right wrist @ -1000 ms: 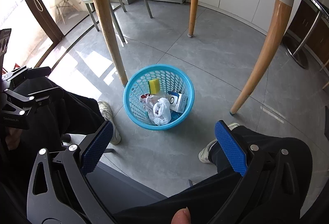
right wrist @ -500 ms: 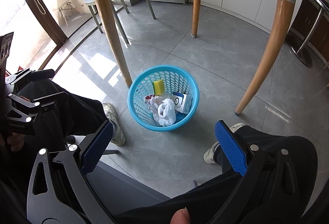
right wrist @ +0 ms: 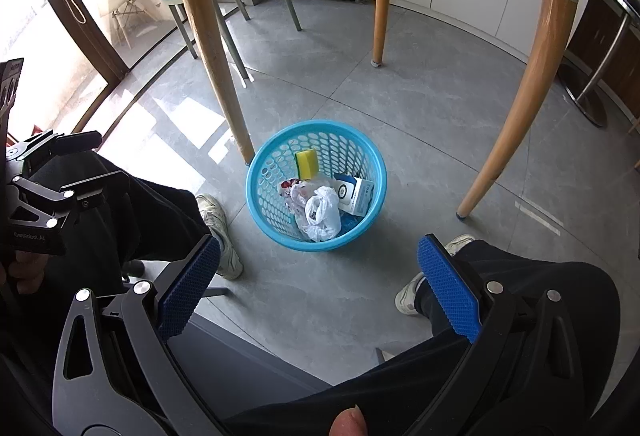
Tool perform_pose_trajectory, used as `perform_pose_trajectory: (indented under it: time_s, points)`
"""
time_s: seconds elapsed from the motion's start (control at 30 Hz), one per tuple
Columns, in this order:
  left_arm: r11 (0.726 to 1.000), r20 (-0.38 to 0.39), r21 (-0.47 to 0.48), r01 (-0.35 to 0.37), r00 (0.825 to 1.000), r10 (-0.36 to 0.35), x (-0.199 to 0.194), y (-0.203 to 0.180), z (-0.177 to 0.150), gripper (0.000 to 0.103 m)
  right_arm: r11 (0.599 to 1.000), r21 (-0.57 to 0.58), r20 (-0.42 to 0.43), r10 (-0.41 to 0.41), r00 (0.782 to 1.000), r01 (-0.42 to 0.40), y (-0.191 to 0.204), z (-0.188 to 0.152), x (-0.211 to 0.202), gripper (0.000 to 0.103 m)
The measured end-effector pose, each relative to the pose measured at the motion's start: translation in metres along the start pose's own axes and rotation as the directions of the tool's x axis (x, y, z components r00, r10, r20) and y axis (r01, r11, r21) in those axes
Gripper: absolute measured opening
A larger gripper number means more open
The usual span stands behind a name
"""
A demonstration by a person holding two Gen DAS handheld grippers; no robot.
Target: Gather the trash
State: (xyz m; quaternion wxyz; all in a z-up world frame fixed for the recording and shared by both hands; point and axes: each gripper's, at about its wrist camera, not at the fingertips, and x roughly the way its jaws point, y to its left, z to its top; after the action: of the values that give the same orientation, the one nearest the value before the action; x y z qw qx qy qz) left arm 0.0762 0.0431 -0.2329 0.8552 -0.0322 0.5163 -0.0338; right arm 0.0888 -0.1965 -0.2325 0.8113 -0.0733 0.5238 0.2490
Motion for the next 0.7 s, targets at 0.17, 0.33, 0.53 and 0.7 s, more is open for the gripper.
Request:
perform_pose_trajectory:
  time_s: [0.17, 0.33, 0.53, 0.7]
  points:
    - [1.0, 0.003, -0.006, 0.008, 1.0, -0.008, -0.0004, 0.0019, 0.0, 0.097, 1.0, -0.002, -0.003, -0.001, 1.0, 0.001, 0.001, 0.0006, 0.0008, 0.095]
    - [1.0, 0.01, -0.002, 0.007, 1.0, -0.007, -0.0022, 0.0017, 0.0008, 0.097, 1.0, -0.006, -0.013, -0.004, 1.0, 0.004, 0.0026, 0.0014, 0.0028, 0.094]
    - [1.0, 0.006, 0.0, 0.007, 1.0, -0.007, -0.002, 0.0014, 0.0002, 0.097, 1.0, -0.007, -0.015, -0.005, 1.0, 0.005, 0.0046, 0.0021, 0.0034, 0.094]
    - [1.0, 0.002, 0.001, 0.004, 1.0, -0.004, -0.0022, 0.0013, 0.0011, 0.097, 1.0, -0.008, -0.018, -0.004, 1.0, 0.004, 0.0054, 0.0024, 0.0039, 0.094]
